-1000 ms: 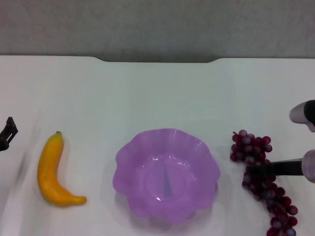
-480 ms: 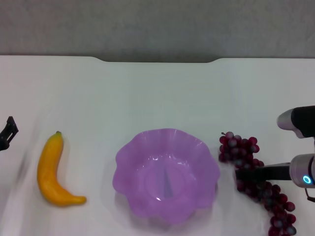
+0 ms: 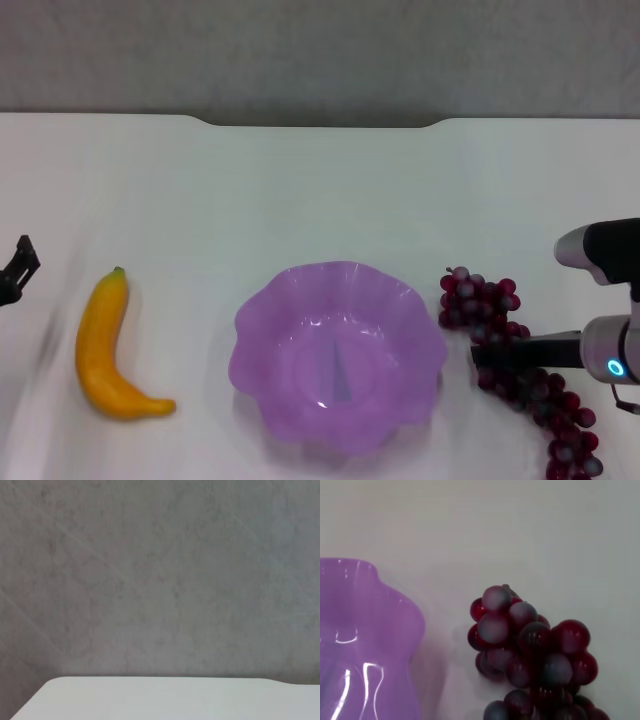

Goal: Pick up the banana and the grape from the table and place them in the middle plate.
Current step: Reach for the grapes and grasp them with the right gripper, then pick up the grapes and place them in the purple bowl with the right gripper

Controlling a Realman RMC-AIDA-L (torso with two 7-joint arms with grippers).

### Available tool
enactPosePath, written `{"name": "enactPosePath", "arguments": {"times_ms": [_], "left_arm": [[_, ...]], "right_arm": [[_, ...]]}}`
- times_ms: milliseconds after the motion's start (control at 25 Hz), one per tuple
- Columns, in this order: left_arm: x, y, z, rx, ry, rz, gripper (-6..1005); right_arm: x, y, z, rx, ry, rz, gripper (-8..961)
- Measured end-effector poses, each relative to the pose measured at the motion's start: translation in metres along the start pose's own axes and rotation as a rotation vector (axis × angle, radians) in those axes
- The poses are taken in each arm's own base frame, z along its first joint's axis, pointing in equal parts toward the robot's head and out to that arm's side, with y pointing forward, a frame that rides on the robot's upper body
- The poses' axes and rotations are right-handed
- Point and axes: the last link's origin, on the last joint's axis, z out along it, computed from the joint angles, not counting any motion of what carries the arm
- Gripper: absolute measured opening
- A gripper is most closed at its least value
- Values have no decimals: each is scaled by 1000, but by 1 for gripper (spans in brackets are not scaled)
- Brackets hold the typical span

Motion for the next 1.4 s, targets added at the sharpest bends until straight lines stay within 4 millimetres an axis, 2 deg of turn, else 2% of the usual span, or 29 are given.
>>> {"name": "enactPosePath", "arguments": {"times_ms": [240, 680, 1400], "left_arm": [[1, 1, 1, -3, 2, 0, 871], [1, -1, 1, 3, 4, -1, 869], [1, -2, 0, 7, 8, -3, 865]], "right_arm": [[0, 0, 1, 4, -2, -10, 742], [-2, -4, 2, 30, -54, -51, 581], [3, -14, 4, 87, -126, -45, 430]]}}
